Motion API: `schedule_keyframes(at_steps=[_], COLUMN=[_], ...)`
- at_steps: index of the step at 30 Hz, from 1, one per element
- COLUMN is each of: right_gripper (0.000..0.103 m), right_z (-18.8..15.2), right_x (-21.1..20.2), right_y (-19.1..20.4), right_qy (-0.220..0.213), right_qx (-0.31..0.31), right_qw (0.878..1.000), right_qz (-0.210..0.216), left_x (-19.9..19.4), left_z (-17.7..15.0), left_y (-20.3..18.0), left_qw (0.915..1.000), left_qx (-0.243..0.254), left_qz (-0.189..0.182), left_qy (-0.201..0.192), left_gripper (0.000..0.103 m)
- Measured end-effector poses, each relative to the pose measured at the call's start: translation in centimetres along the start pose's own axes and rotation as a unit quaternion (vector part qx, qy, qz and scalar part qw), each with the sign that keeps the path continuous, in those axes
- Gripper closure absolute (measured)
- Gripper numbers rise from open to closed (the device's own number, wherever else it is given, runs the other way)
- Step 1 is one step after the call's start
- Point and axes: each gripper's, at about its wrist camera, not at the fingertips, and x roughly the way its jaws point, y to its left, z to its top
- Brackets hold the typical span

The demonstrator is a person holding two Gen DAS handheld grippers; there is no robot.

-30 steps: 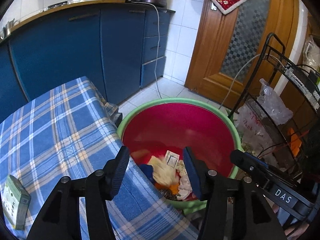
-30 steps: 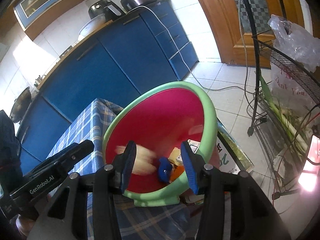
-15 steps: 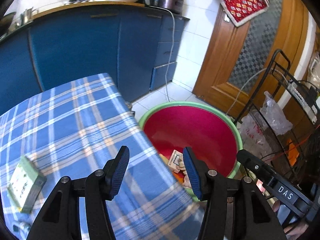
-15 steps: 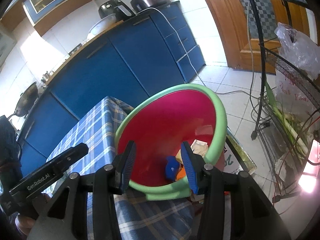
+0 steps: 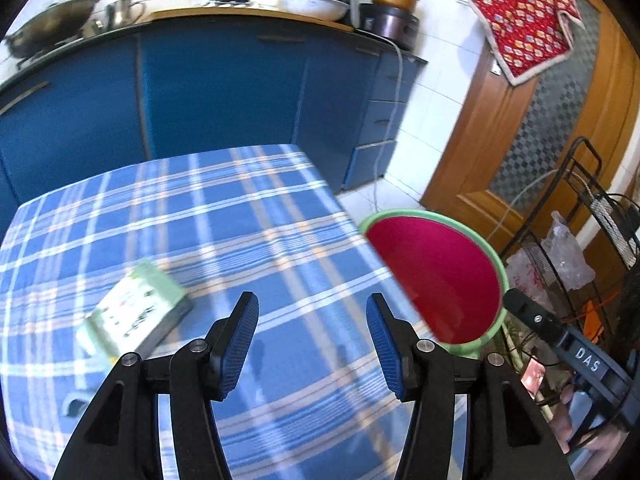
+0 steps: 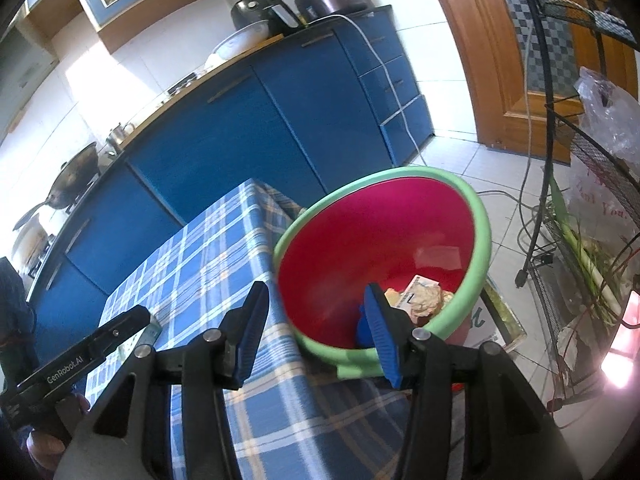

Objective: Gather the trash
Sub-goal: 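Move both tools back over the table toward the blue hook and green box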

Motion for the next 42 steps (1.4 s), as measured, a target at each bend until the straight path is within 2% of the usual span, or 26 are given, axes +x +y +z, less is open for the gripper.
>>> schedule_keyframes(at_steps=[12,22,29,34,36,42], right_gripper=[0.047,0.046,0.046,0.046,0.046,0.046], right_z=[-1.5,-2.6,-3.1,-3.4,-3.5,-3.6], right_x=[-0.1,0.3,0.5,0.7,0.7,0.7], right_y=[3.1,4.7,5.2,5.6,5.6,5.7], right_qy=[0.019,0.035,0.042,0.046,0.047,0.048], right_qx=[-0.034,-0.053,-0.063,-0.068,-0.069,-0.07], right_qw=[0.999,0.998,0.997,0.996,0.996,0.996], right_qz=[0.017,0.026,0.027,0.029,0.03,0.031], left_x=[-2.8,-4.1,-4.5,-4.3,-4.0,-3.8], left_z=[-2.2,-4.2,-6.0,-6.7,-7.0,-8.1], left_y=[6.3,12.3,16.0,17.4,17.5,16.6], left_qw=[0.9974,0.9894,0.9832,0.9807,0.9809,0.9833], left_qx=[-0.043,-0.091,-0.135,-0.155,-0.158,-0.151], left_qz=[0.058,0.114,0.123,0.117,0.112,0.093], left_qy=[-0.005,0.002,0.007,0.014,0.021,0.039], left_gripper=[0.045,0.045,0.045,0.067,0.071,0.074])
